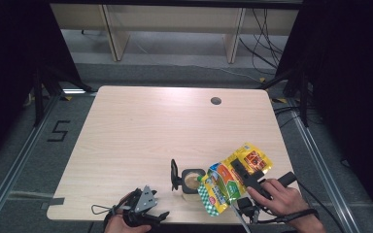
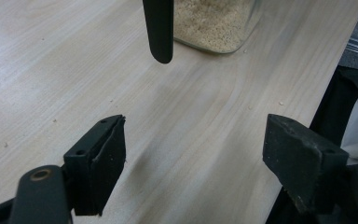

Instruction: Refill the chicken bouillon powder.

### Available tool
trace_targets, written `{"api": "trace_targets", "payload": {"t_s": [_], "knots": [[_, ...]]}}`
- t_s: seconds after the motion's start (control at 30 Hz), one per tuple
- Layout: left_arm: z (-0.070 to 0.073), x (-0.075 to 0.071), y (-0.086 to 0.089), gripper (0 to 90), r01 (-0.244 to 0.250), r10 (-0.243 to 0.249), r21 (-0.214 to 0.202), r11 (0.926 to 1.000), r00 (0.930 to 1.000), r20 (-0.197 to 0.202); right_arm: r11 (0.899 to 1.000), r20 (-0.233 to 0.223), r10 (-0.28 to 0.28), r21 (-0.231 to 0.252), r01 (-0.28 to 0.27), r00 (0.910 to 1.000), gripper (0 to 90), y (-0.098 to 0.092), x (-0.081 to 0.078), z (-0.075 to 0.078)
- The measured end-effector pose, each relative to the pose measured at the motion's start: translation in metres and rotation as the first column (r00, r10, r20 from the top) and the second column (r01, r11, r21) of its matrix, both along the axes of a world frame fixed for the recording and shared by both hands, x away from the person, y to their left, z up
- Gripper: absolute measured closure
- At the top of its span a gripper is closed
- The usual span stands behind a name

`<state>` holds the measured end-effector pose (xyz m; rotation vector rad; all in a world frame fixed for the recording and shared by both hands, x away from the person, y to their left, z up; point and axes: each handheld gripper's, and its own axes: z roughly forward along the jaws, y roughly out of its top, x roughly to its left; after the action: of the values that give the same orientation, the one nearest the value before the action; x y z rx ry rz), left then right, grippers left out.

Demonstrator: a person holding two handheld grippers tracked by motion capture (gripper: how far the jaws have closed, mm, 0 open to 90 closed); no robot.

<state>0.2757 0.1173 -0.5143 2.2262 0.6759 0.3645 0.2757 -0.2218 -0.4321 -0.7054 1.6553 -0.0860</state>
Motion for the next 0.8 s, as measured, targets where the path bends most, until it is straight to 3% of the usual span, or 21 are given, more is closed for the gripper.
{"api": "trace_targets", "payload": {"t_s": [0.8], "knots": [[0.0001, -0.0001, -0.0003, 21.2, -0.006, 0.006, -0.01, 0.9999, 1.0, 0.002, 1.0, 0.006, 0.005, -0.002, -0.005, 1.0, 44.5, 0.0004, -0.0002, -0.0003]]}}
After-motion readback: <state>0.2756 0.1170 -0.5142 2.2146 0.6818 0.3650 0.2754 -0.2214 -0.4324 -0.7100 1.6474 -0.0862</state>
